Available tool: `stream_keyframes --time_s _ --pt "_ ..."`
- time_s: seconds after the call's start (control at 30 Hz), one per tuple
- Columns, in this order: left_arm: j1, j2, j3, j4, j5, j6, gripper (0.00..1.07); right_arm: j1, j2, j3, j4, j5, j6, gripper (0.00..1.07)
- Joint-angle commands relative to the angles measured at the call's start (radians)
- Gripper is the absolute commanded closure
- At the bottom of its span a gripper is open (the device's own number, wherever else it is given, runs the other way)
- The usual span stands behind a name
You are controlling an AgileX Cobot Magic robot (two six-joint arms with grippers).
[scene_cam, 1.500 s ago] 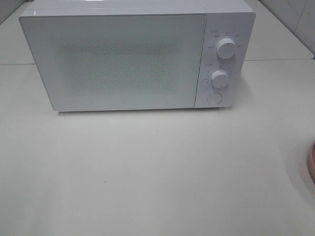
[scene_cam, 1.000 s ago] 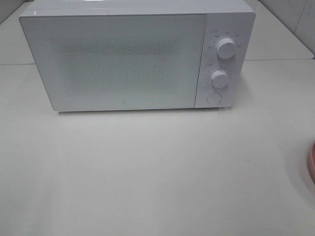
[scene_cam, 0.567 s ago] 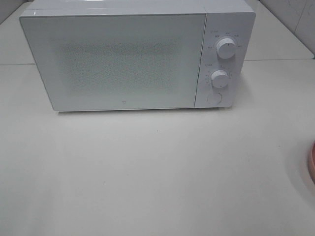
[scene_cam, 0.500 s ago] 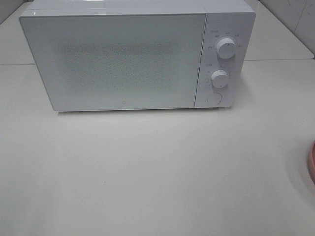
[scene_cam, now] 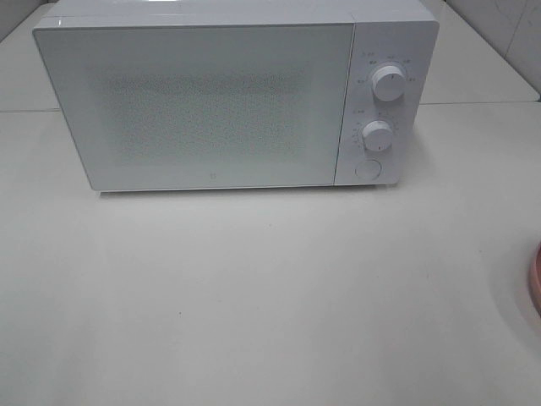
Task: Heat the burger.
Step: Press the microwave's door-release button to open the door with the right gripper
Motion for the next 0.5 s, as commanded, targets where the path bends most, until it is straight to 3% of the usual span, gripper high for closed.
stream_keyframes --time_s 0.03,0.5 --pt "0.0 -0.012 0.0 0.002 -0.014 0.0 0.09 -0.005 0.06 0.002 -0.006 -0.07 0.001 0.33" --pt "0.0 -0.012 0.0 0.002 -0.014 0.0 0.09 -0.005 0.314 0.002 -0.006 -0.281 0.001 0.33"
